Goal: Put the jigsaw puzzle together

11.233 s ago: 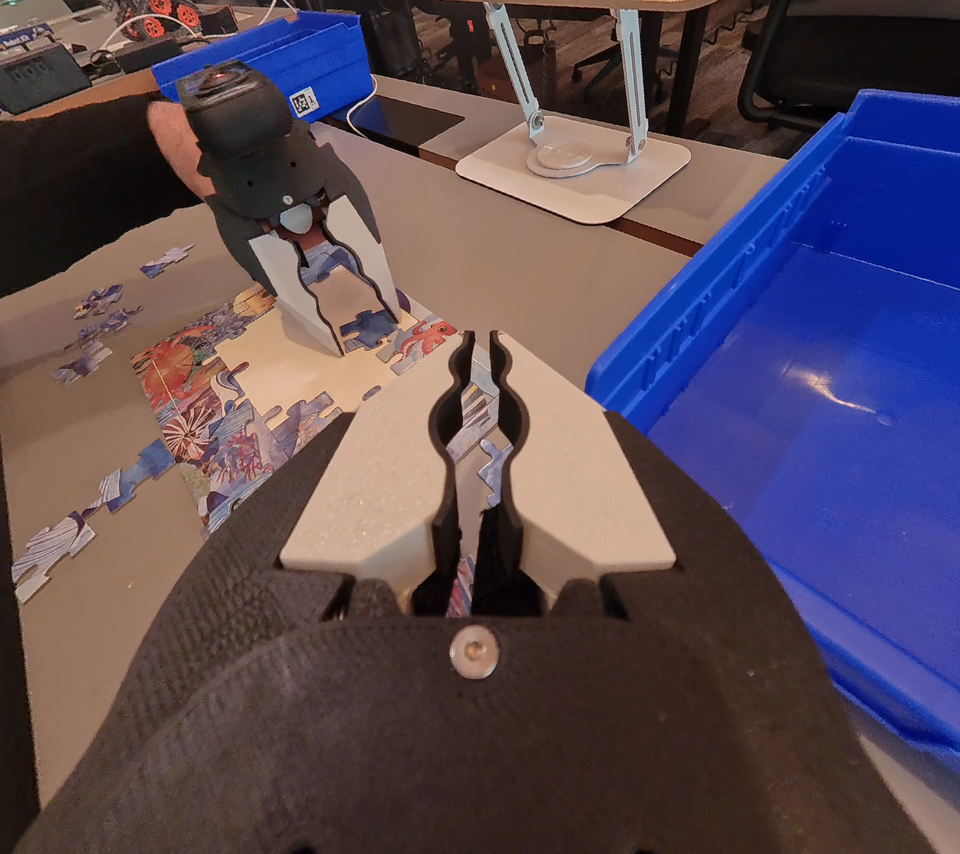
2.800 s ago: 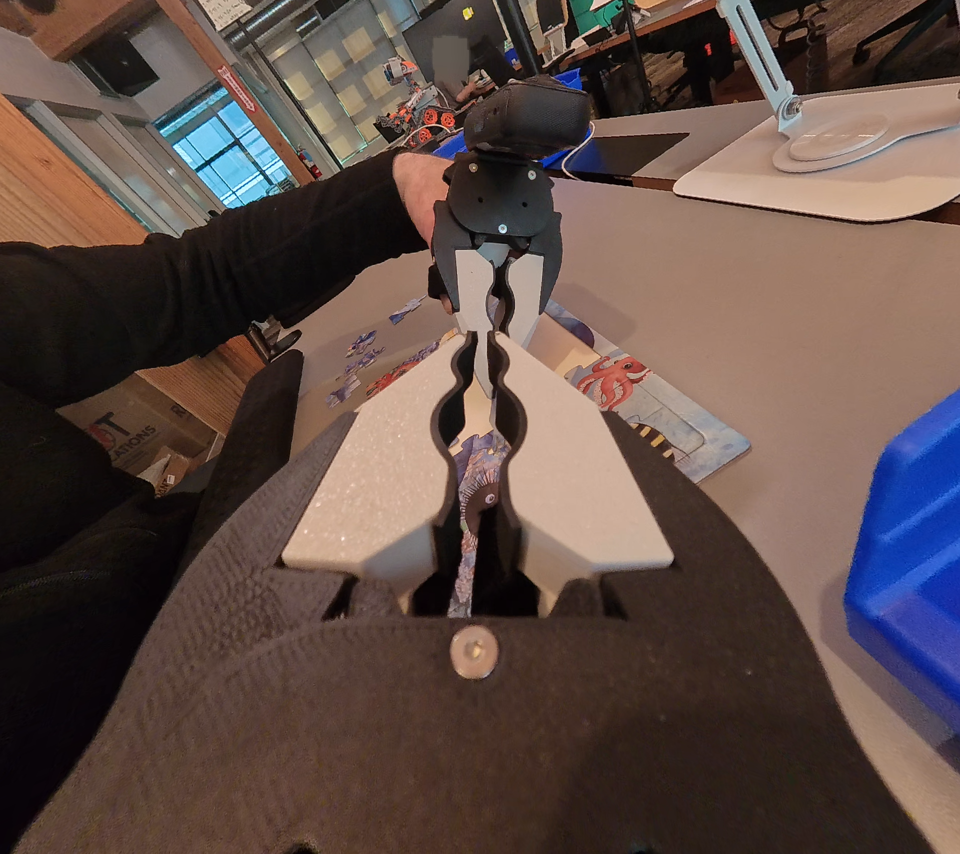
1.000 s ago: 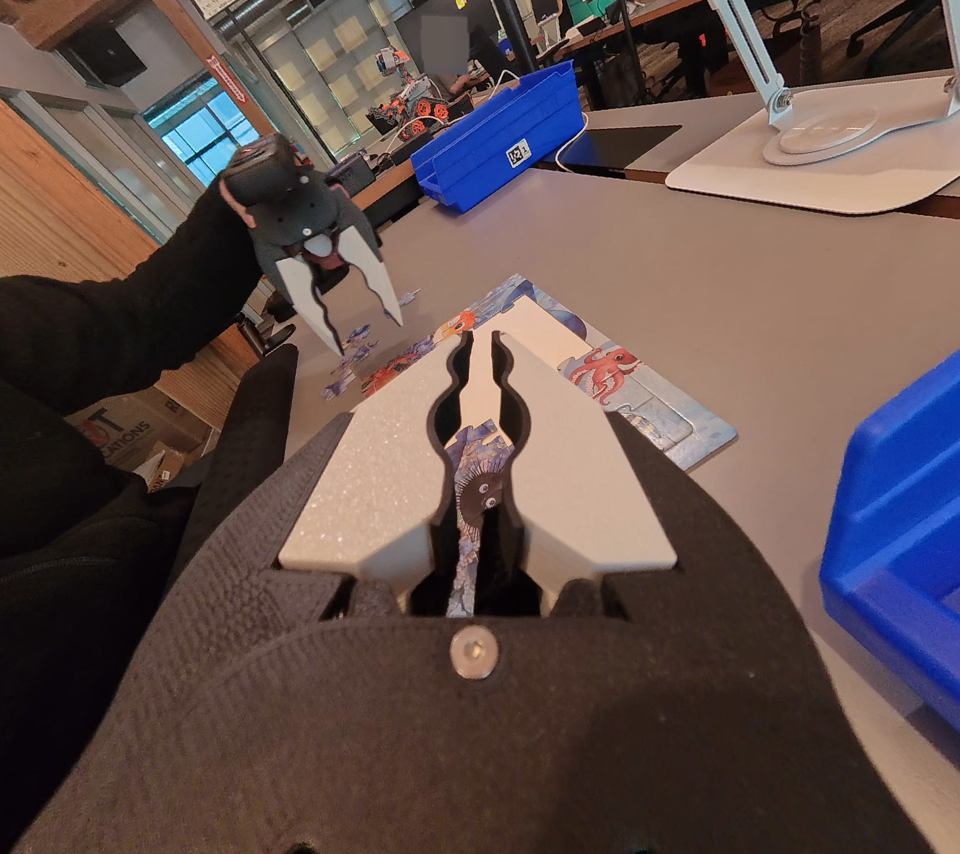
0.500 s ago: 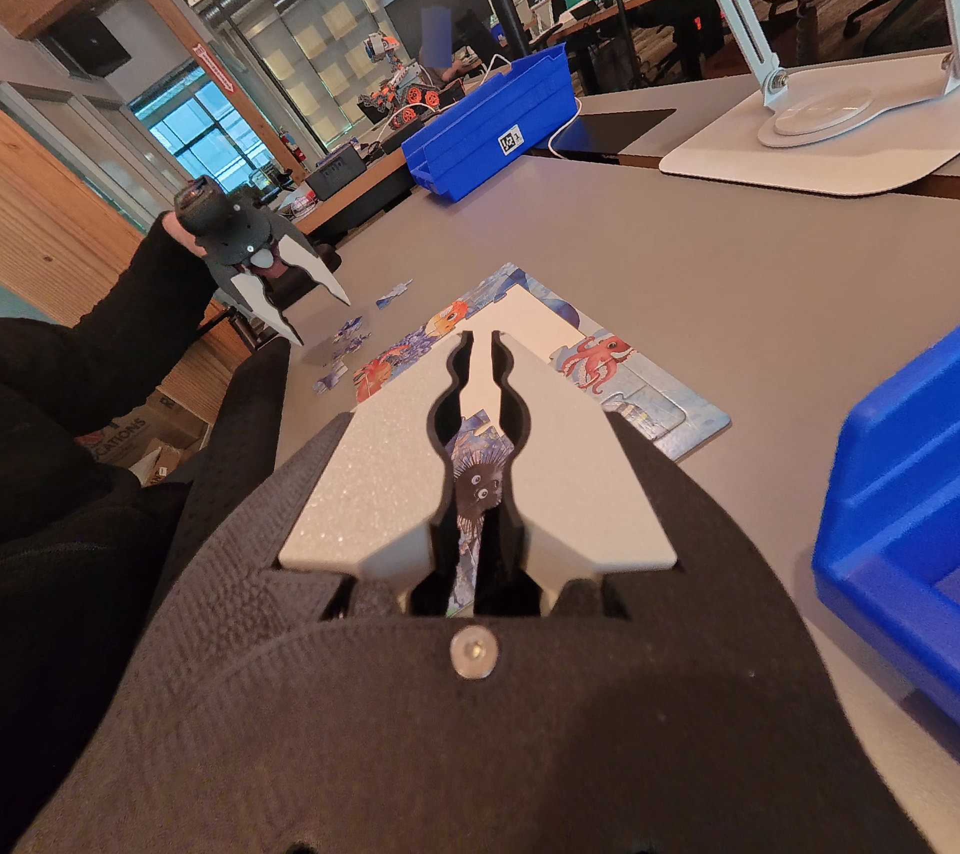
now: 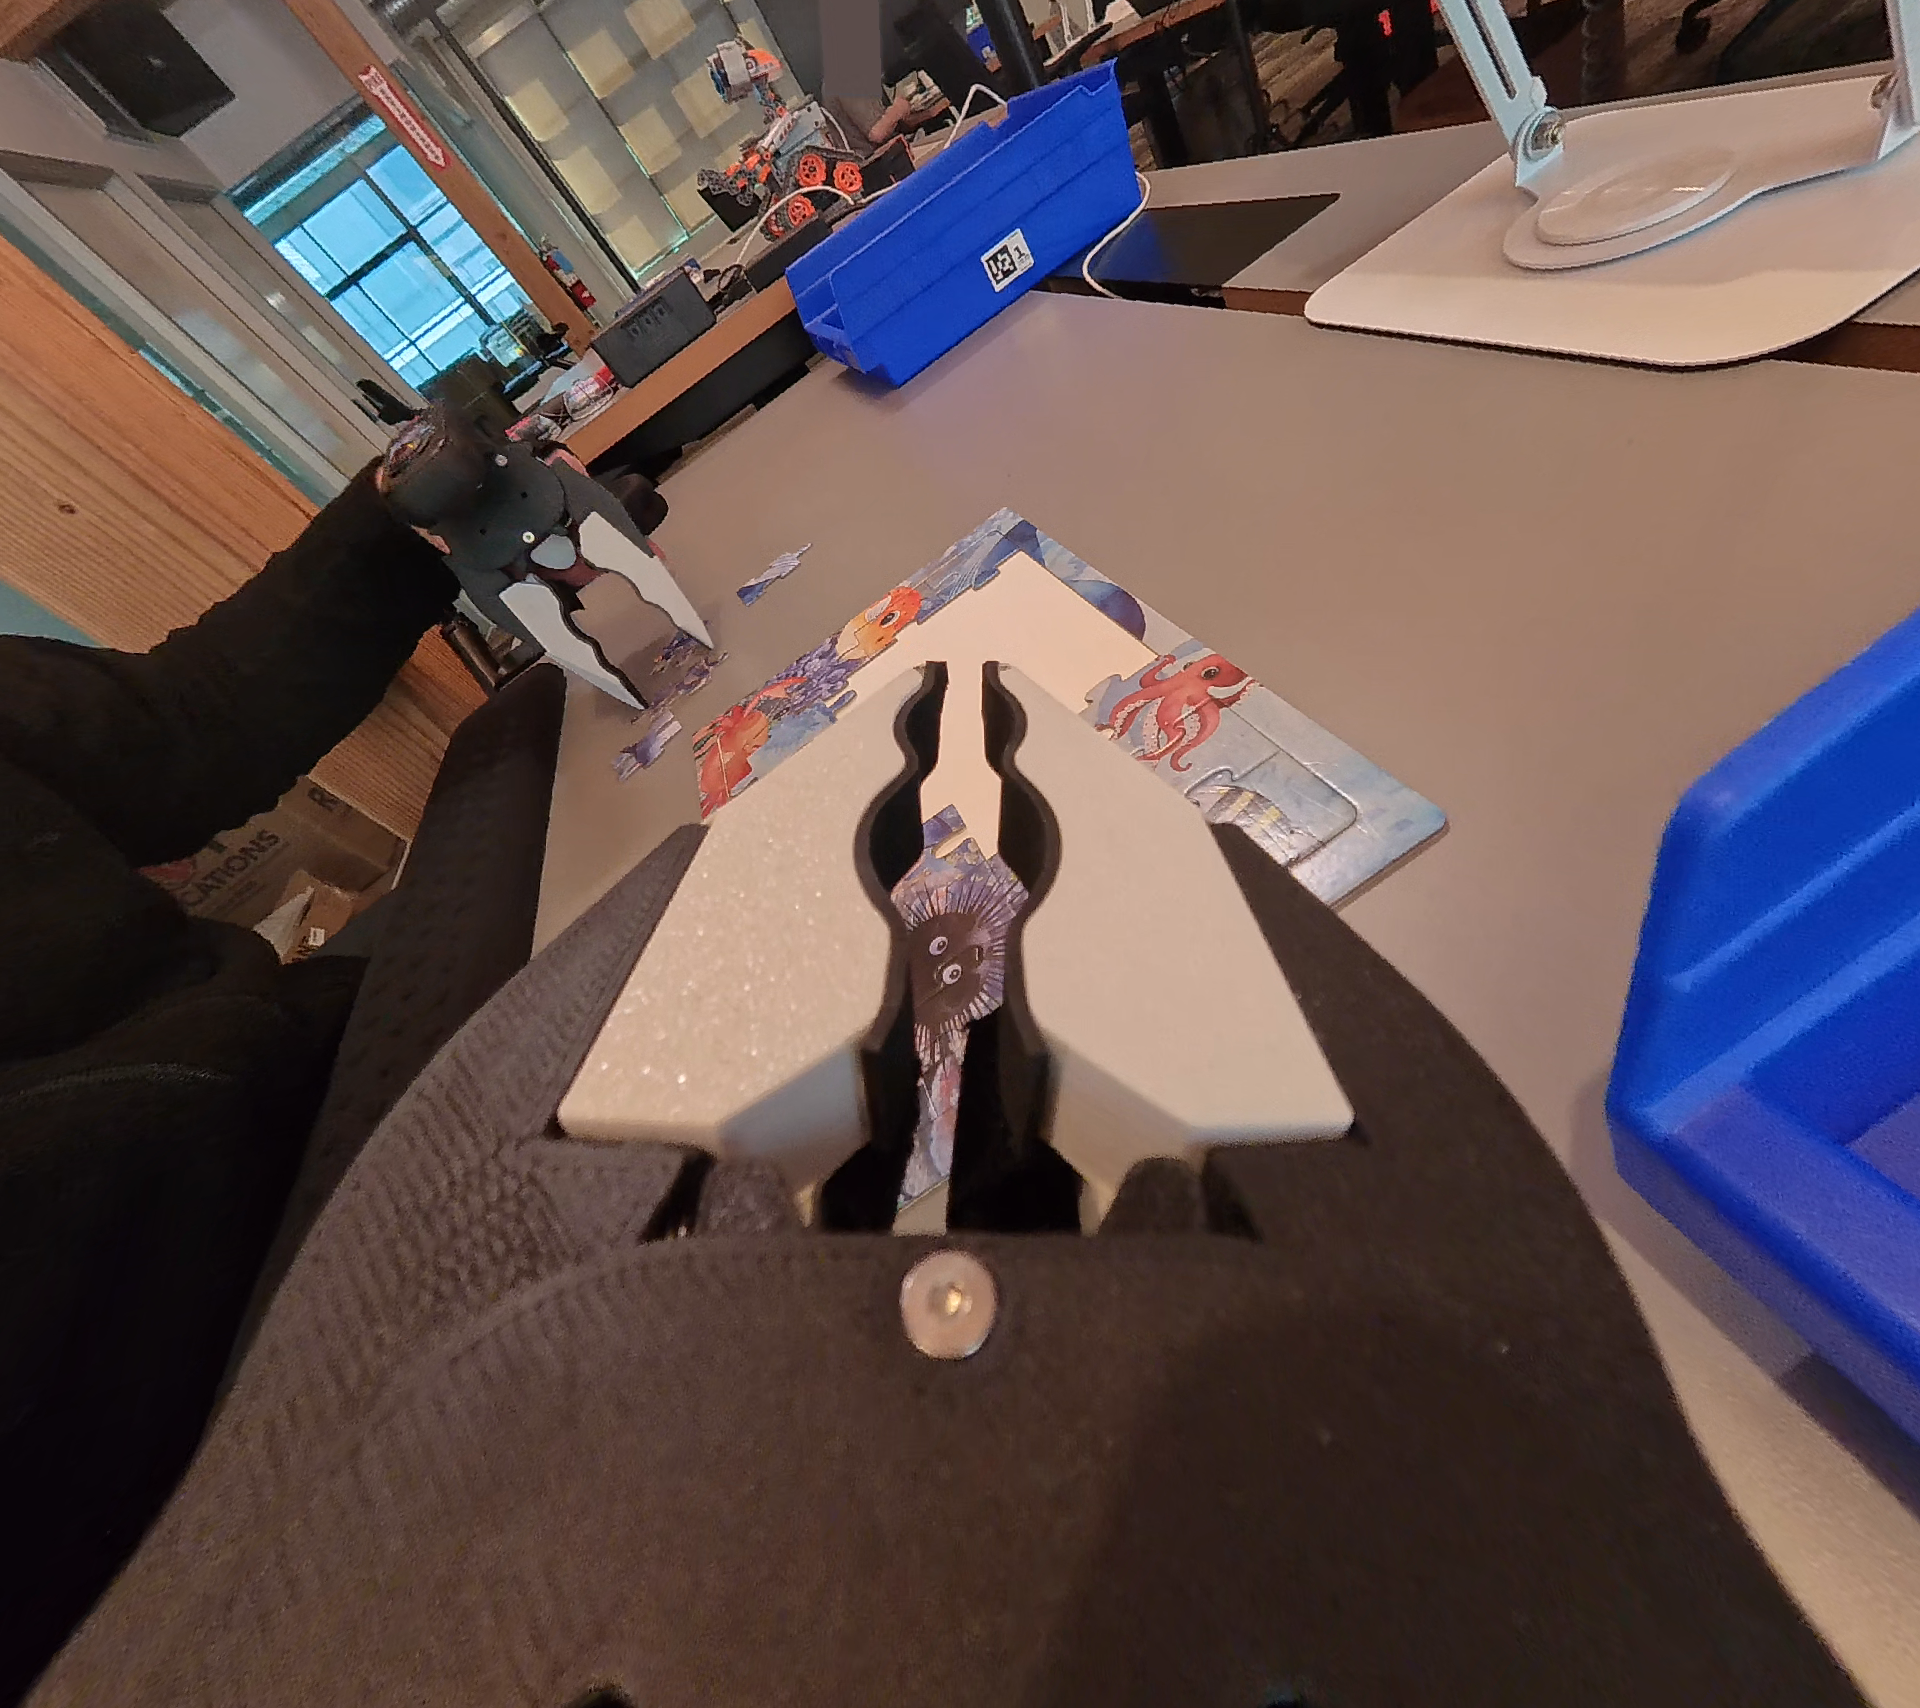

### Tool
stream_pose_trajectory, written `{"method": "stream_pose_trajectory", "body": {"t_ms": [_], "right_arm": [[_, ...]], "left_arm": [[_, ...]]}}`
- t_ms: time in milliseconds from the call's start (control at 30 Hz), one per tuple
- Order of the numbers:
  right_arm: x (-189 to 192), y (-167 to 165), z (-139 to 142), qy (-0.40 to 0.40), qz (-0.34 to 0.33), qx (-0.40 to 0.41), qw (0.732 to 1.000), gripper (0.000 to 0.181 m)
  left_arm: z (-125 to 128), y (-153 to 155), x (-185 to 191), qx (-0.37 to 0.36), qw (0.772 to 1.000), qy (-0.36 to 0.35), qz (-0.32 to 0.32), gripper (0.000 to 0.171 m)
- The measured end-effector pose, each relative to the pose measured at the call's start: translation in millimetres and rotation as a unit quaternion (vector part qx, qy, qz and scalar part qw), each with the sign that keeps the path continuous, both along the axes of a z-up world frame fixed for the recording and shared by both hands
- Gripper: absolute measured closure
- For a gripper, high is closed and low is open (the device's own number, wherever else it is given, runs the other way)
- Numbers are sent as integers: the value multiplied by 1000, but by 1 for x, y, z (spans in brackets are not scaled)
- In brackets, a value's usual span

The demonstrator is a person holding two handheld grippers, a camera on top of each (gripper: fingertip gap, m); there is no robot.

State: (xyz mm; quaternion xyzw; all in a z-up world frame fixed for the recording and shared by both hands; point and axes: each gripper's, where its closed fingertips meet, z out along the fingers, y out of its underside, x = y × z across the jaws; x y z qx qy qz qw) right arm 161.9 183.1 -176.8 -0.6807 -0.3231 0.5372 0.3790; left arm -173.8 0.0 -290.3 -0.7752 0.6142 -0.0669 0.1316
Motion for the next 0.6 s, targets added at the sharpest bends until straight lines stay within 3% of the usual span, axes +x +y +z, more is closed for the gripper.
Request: {"method": "stream_pose_trajectory", "body": {"t_ms": [200, 267, 300, 467, 600], "right_arm": [[0, 1, -4, -5, -1, -4, 1000, 176], [1, 2, -5, -6, -1, -5, 1000, 175], [1, 2, -5, -7, -1, -5, 1000, 175], [0, 2, -7, -8, 0, -7, 1000, 175], [0, 1, -6, -7, 1, -6, 1000, 176]], "left_arm": [[0, -4, 4, 0, 1000, -24, -8, 133], [2, -4, 8, 9, 999, -33, -11, 163], [1, -3, 7, 11, 999, -35, -8, 163], [1, -2, 2, 12, 999, -35, 8, 145], [5, 10, 0, 44, 998, -39, 25, 112]]}}
